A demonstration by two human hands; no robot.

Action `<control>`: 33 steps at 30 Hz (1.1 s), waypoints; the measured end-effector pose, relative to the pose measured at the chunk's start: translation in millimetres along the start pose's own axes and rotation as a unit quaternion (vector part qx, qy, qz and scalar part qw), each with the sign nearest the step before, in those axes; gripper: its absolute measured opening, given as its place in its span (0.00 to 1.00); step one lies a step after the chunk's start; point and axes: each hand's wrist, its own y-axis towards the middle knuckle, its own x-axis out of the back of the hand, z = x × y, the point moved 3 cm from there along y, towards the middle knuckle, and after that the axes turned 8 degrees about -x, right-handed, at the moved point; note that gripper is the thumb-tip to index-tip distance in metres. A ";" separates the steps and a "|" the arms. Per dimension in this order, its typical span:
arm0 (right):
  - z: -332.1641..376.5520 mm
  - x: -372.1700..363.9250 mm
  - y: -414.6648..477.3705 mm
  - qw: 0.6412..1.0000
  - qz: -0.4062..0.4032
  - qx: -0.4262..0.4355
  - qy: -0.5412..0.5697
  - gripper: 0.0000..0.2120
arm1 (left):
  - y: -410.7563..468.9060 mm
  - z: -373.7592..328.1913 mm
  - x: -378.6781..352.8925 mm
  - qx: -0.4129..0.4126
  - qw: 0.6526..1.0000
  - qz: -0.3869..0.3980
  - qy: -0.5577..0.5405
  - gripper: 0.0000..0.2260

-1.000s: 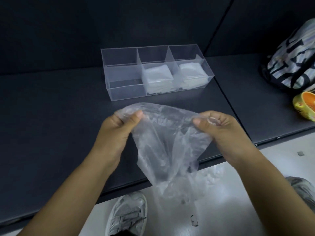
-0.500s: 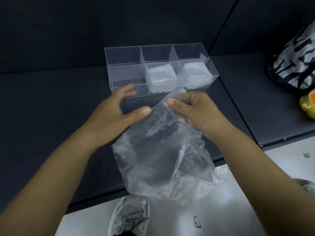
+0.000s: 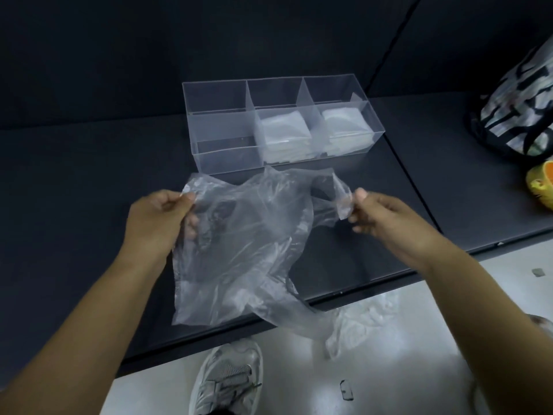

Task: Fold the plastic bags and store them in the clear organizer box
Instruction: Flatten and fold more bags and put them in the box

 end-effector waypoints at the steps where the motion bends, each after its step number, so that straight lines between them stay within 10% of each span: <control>1: -4.3 -7.3 -1.8 0.999 0.025 -0.009 -0.026 0.31 | 1.3 0.9 1.3 0.000 1.000 -0.001 -0.003 0.08; 7: -7.5 -20.1 2.9 0.990 0.083 0.003 0.109 0.09 | 2.2 1.2 3.0 0.006 1.000 -0.012 -0.014 0.08; 12: -3.1 14.4 6.8 0.960 0.130 -0.052 0.242 0.14 | 6.5 2.9 10.2 0.022 0.999 -0.022 -0.025 0.09; 22: 10.5 46.2 13.9 0.958 -0.272 0.063 0.061 0.07 | 2.5 -0.9 8.7 0.094 0.985 0.014 -0.144 0.09; 29: -21.9 -46.0 -67.8 0.979 0.082 0.055 -0.179 0.19 | -50.3 17.8 51.7 0.179 0.960 0.123 -0.174 0.21; 33: -44.4 -75.7 -75.7 0.968 0.105 0.038 -0.224 0.11 | -83.5 34.0 51.2 0.179 0.970 0.138 -0.093 0.18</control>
